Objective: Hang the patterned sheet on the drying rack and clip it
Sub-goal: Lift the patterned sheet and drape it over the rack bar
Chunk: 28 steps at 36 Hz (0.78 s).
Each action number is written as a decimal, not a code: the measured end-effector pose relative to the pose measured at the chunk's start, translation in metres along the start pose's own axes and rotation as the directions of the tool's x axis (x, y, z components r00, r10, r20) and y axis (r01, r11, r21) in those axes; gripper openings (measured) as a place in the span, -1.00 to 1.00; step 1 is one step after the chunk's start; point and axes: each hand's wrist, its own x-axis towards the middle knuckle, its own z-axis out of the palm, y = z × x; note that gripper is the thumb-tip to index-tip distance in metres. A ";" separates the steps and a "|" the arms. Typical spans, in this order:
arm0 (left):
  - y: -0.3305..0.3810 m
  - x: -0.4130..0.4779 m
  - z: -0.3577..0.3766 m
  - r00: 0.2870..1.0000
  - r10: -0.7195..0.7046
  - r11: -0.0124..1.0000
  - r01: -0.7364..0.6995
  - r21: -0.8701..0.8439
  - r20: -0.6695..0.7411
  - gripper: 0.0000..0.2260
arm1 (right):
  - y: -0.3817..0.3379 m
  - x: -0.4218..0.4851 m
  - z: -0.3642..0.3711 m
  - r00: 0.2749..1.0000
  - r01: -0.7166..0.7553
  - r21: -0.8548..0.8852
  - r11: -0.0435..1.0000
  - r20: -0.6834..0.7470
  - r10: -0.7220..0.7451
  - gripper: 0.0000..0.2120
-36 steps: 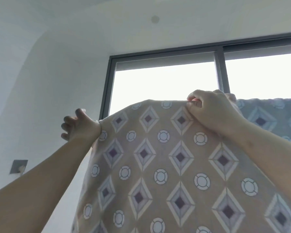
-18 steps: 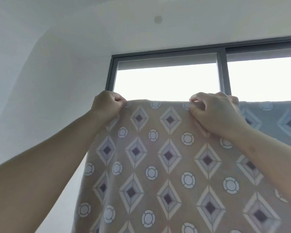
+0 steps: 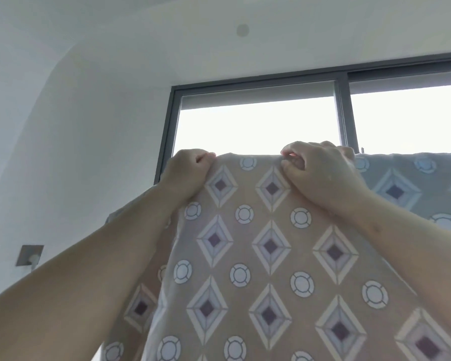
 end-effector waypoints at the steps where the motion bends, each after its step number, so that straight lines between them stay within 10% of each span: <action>1: -0.003 0.002 -0.001 0.999 -0.020 1.000 0.020 -0.005 -0.040 -0.63 | 0.001 -0.001 0.000 1.000 0.003 0.005 1.000 -0.003 -0.003 -0.74; 7: -0.021 0.000 -0.009 0.946 -0.207 0.935 0.266 0.235 -0.249 -0.72 | 0.011 -0.005 -0.004 1.000 -0.031 -0.020 0.999 -0.002 0.030 -0.73; 14: 0.012 -0.001 0.008 0.999 0.027 0.997 -0.025 0.073 -0.029 -0.72 | 0.007 -0.001 0.004 1.000 -0.025 -0.021 0.999 -0.019 0.025 -0.74; 20: 0.015 0.007 -0.003 1.000 -0.014 0.995 0.013 -0.096 -0.002 -0.77 | 0.008 -0.008 0.003 0.997 0.016 -0.067 0.998 -0.068 -0.020 -0.74; 28: -0.002 0.001 -0.008 0.938 -0.256 0.902 0.318 0.292 -0.233 -0.77 | 0.010 -0.009 -0.005 1.000 -0.004 -0.054 0.999 -0.028 0.003 -0.75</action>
